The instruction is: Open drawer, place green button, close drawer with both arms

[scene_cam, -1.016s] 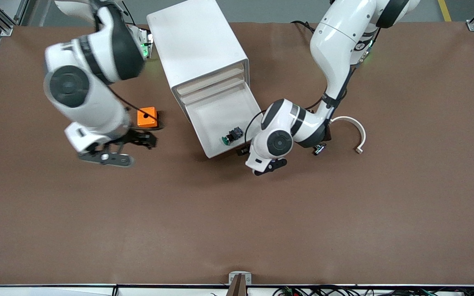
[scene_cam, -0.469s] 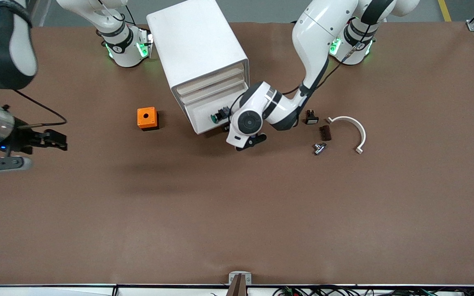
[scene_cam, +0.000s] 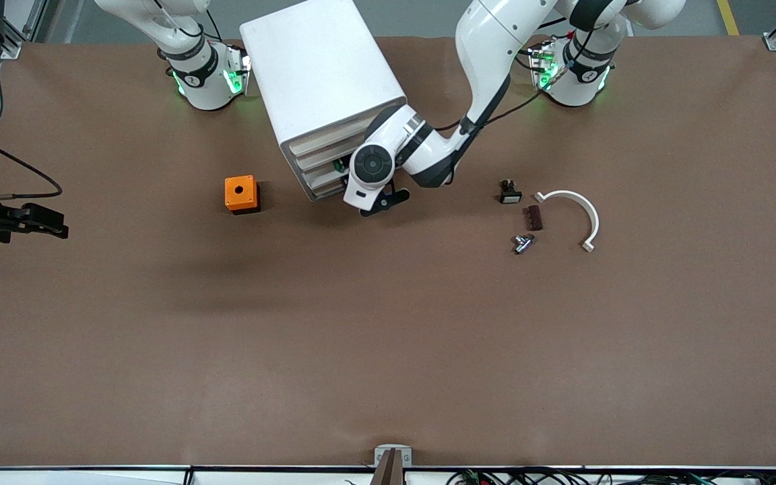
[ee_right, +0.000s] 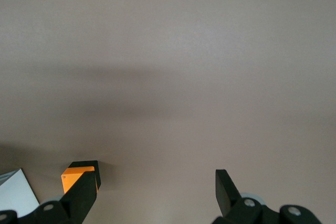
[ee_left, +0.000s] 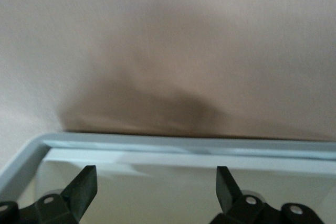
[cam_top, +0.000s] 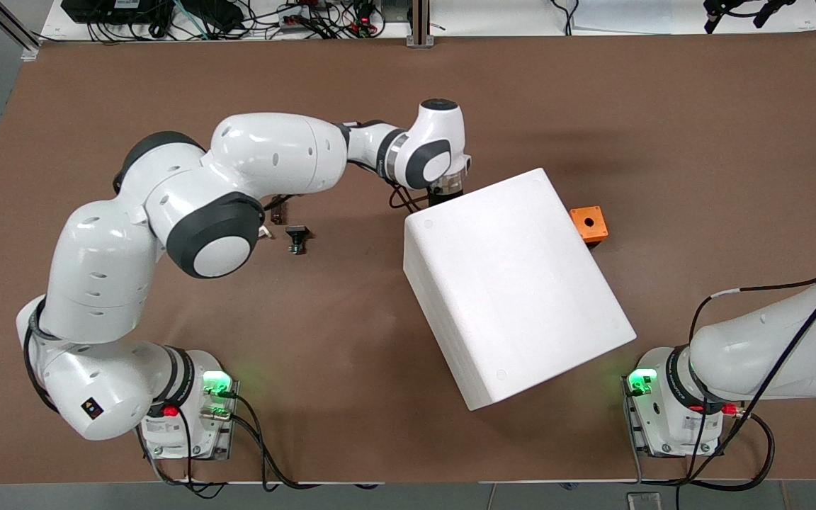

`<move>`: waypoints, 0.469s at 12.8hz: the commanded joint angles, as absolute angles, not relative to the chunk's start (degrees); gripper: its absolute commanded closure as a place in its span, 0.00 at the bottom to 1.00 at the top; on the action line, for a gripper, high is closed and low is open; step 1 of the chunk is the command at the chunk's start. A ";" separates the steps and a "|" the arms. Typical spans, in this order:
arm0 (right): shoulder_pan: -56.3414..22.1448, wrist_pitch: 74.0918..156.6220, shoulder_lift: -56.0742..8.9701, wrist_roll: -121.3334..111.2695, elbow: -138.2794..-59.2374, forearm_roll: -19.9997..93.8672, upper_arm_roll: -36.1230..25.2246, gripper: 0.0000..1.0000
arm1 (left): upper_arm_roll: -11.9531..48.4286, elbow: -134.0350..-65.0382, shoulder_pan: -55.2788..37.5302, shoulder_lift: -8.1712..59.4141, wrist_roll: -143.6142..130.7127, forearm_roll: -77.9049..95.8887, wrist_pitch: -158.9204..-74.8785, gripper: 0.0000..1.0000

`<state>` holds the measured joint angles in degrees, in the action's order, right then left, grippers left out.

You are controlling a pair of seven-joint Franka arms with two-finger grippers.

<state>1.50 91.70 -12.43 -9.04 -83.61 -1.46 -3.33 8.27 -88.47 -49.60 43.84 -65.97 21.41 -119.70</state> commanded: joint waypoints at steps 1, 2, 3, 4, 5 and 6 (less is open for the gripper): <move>2.20 90.97 -11.78 -8.62 -83.23 -2.29 -2.02 0.00 | 7.82 -90.53 -52.03 42.10 -67.15 21.54 -121.02 0.00; 2.20 90.10 -11.78 -7.74 -83.23 -2.20 -1.93 0.00 | 7.56 -90.44 -52.55 42.01 -67.24 21.19 -121.03 0.00; 2.20 89.83 -11.86 -6.34 -83.23 -1.85 -1.85 0.00 | 7.21 -90.27 -52.38 41.84 -67.06 21.09 -121.11 0.00; 2.11 89.74 -11.95 -5.98 -82.36 -2.28 -1.76 0.00 | 6.68 -90.18 -52.03 40.88 -66.71 21.01 -121.11 0.00; 2.02 89.56 -12.04 -5.98 -81.22 -2.29 -1.84 0.00 | 5.20 -90.09 -51.94 39.91 -66.53 19.09 -120.85 0.00; 2.02 89.04 -12.04 -5.89 -80.43 -2.55 -1.85 0.00 | 3.71 -90.09 -51.86 38.60 -66.53 15.59 -120.50 0.00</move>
